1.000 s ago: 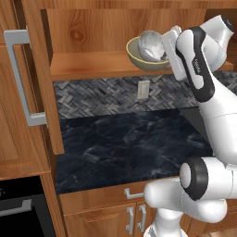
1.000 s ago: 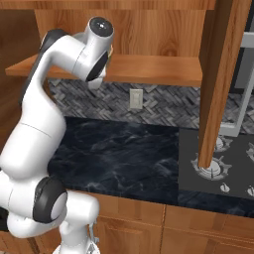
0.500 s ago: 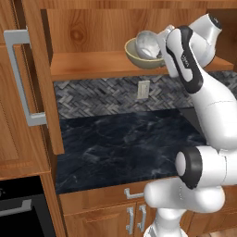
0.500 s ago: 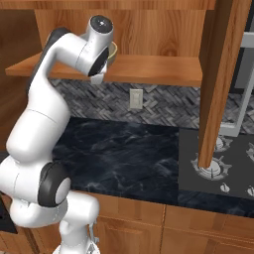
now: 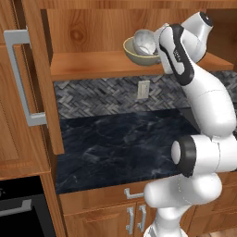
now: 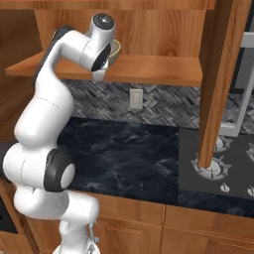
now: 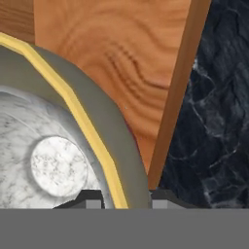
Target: Pick up the bowls on the counter and stack them on top of one another in the open cabinet. Place the smaller bowl on top of the larger bowl.
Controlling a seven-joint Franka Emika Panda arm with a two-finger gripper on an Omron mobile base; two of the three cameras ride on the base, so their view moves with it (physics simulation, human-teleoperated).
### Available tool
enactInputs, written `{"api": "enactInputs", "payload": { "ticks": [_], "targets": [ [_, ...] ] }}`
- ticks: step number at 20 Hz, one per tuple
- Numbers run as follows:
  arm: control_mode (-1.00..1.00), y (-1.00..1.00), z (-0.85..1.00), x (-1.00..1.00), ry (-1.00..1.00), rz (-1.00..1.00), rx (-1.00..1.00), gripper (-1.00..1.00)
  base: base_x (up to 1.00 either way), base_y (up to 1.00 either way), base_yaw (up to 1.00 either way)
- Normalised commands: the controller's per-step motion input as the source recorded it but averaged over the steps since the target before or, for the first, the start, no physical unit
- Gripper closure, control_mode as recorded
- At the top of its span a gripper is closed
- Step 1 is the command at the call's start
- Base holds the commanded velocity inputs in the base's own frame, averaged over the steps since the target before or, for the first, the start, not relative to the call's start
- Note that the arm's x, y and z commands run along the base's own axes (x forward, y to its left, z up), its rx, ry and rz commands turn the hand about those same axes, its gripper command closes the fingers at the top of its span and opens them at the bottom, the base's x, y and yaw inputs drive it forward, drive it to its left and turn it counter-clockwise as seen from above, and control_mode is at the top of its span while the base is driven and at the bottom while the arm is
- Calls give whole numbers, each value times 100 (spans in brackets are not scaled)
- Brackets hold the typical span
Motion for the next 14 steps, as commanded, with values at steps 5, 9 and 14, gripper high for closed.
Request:
{"api": "enactInputs", "payload": {
  "ticks": [5,9,14],
  "targets": [
    [-100,0,0,37,3,-3,2,100,0,0,0],
    [-100,0,-1,35,5,-2,2,100,0,0,0],
    [-100,0,-12,27,6,0,3,100,0,0,0]
  ]
}}
